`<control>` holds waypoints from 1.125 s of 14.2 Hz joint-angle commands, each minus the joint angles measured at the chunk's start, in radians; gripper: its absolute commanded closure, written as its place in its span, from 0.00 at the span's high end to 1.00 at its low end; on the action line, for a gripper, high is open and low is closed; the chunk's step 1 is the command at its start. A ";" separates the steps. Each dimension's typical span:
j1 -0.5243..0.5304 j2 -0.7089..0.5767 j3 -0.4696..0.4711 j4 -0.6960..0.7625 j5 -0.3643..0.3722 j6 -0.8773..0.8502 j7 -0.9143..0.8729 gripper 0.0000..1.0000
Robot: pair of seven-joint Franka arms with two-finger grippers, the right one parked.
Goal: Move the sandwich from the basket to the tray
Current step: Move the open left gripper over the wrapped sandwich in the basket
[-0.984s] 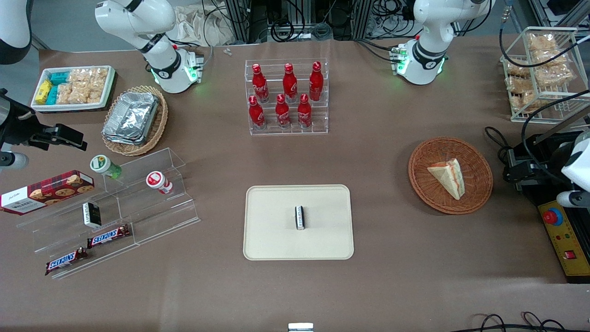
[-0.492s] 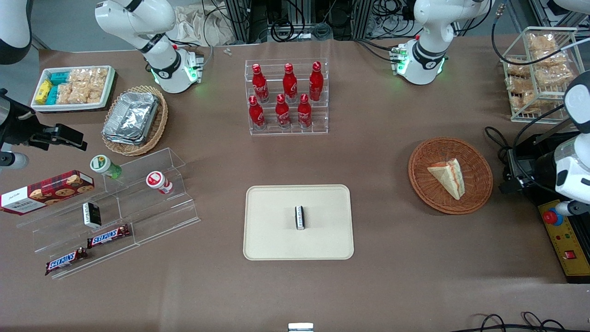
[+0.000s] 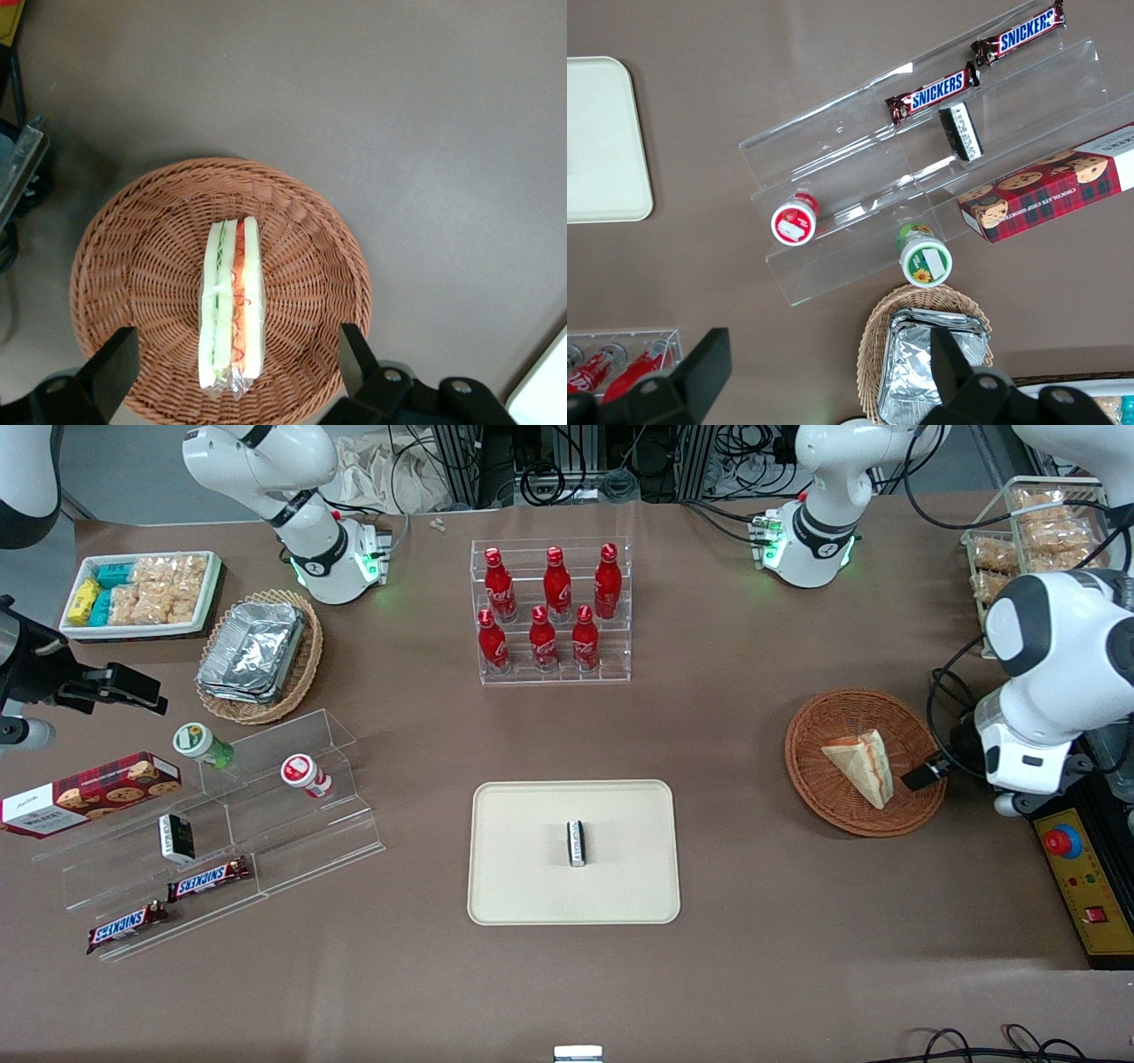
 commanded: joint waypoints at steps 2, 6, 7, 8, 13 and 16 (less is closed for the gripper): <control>-0.020 -0.037 0.000 -0.110 -0.015 0.097 -0.062 1.00; -0.020 -0.030 0.000 -0.153 -0.015 0.103 -0.128 1.00; -0.020 -0.028 0.000 -0.156 -0.016 0.102 -0.132 1.00; -0.019 -0.025 0.000 -0.163 -0.016 0.100 -0.146 1.00; -0.005 0.025 0.005 -0.173 -0.019 0.109 -0.157 1.00; -0.005 0.056 0.006 -0.180 -0.019 0.152 -0.158 1.00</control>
